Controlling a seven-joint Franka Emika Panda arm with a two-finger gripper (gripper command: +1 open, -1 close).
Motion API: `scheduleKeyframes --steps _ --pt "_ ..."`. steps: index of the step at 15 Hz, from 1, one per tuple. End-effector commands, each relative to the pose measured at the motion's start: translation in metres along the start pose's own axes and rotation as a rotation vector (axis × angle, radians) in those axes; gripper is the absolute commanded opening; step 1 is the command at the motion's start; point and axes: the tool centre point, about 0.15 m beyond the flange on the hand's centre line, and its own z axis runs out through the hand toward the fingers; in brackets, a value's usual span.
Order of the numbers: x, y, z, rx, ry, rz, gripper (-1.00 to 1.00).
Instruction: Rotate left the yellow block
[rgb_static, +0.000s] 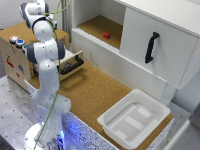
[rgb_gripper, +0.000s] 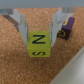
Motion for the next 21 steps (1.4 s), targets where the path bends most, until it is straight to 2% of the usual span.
scheduleKeyframes --steps 1,4,8,9,11,12,13,16,19,21 --pt "0.005 0.012 -0.008 -0.017 -0.052 -0.221 -1.00" --pt "-0.007 0.005 -0.002 0.046 -0.040 -0.415 -1.00" --pt "-0.012 -0.014 0.019 0.050 -0.061 -0.673 -1.00" --pt "-0.013 -0.014 0.026 0.044 -0.079 -0.689 -1.00" --pt "-0.013 -0.014 0.034 0.065 -0.077 -0.706 -1.00" --pt "-0.011 -0.013 0.037 0.055 -0.071 -0.683 -1.00" --pt "-0.009 -0.011 0.035 0.071 -0.059 -0.658 1.00" --pt "-0.014 -0.006 0.004 0.063 -0.010 -0.626 1.00" --pt "-0.020 -0.009 -0.023 0.040 0.009 -0.619 1.00" --pt "-0.023 -0.009 -0.037 0.050 0.019 -0.572 1.00"
